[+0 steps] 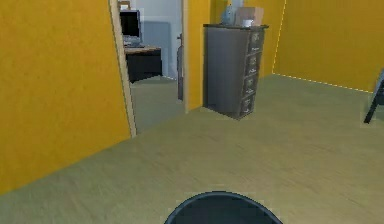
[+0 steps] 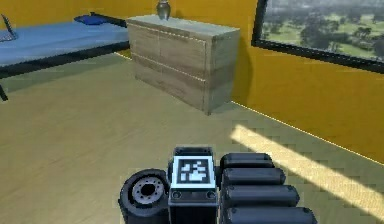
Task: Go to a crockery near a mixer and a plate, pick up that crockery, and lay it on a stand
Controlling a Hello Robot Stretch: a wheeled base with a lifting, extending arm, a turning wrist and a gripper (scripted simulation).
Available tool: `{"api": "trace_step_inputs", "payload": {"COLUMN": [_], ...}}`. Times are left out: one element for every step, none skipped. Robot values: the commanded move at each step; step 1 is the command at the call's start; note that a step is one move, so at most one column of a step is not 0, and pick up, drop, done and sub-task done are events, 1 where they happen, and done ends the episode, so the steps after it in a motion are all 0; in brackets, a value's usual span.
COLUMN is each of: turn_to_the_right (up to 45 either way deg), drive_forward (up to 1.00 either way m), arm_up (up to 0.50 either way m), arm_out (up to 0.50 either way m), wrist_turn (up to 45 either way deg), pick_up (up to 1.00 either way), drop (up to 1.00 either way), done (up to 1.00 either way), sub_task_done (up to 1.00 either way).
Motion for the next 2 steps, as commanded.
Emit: {"api": "trace_step_inputs", "payload": {"turn_to_the_right": [-3.0,0.0], "drive_forward": [0.0,1.0], "arm_up": [0.0,0.0], "arm_out": [0.0,0.0], "wrist_turn": [0.0,0.0], "pick_up": [0.0,0.0], "drop": [0.0,0.0], "done": [0.0,0.0], "sub_task_done": [0.0,0.0]}}
